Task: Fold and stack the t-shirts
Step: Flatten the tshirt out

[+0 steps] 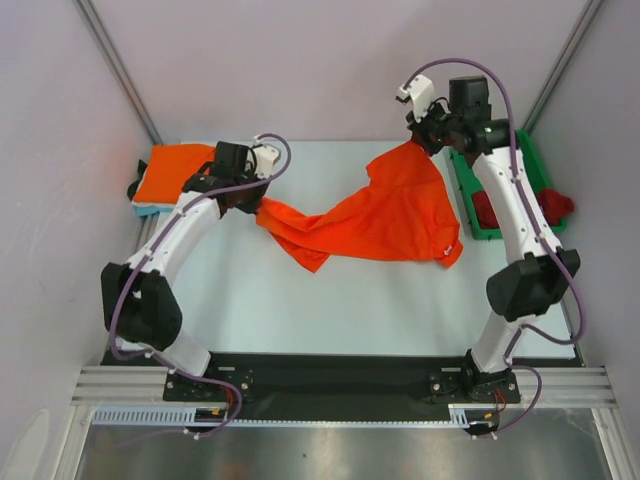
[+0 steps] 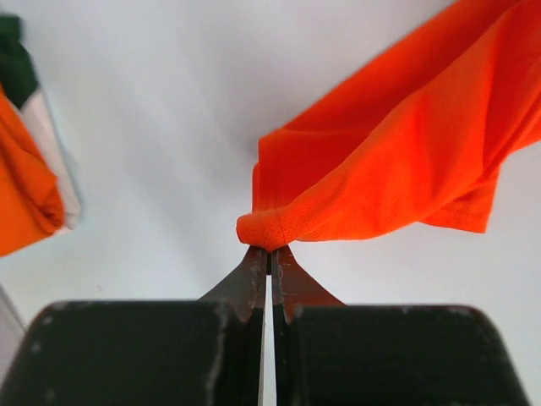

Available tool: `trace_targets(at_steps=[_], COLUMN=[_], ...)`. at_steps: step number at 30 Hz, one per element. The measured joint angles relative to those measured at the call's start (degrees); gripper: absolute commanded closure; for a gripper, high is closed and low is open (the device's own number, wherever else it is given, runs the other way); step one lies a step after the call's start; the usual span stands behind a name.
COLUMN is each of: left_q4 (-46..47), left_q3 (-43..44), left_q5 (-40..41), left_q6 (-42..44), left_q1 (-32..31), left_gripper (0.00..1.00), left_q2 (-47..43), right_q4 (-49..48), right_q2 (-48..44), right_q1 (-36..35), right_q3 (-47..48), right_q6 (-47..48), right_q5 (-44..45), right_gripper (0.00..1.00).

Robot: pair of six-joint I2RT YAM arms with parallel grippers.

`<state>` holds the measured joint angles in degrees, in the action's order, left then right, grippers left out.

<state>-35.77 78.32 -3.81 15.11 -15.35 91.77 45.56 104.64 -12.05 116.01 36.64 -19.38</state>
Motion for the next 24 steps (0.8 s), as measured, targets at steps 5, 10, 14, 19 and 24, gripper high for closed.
trace_targets(at_steps=[5, 10, 14, 19, 24], left_q4=[-2.97, -6.16, -7.65, -8.96, -9.18], left_q3=[4.63, 11.63, 17.57, 18.86, 19.52], left_q5=[-1.36, -1.53, -1.38, -1.29, -1.31], left_q6=[1.03, 3.23, 4.7, 6.47, 7.02], left_q1=[0.0, 0.0, 0.0, 0.0, 0.0], left_gripper=[1.0, 1.0, 1.0, 1.0, 1.0], left_q2=[-7.21, -15.93, -21.03, -27.85, -33.77], right_q4=[-0.35, -0.87, -1.46, -2.01, -2.29], right_q2=[-7.43, -18.45, -29.2, -41.2, -47.34], right_q1=[0.31, 0.7, 1.05, 1.64, 5.73], right_q3=[-0.81, -4.63, -6.51, -5.66, -1.36], right_q6=[-0.07, -0.44, -1.64, -3.98, -6.71], right_q5=[4.7, 8.92, 10.82, 10.71, 8.68], right_gripper=[1.0, 1.0, 1.0, 1.0, 1.0])
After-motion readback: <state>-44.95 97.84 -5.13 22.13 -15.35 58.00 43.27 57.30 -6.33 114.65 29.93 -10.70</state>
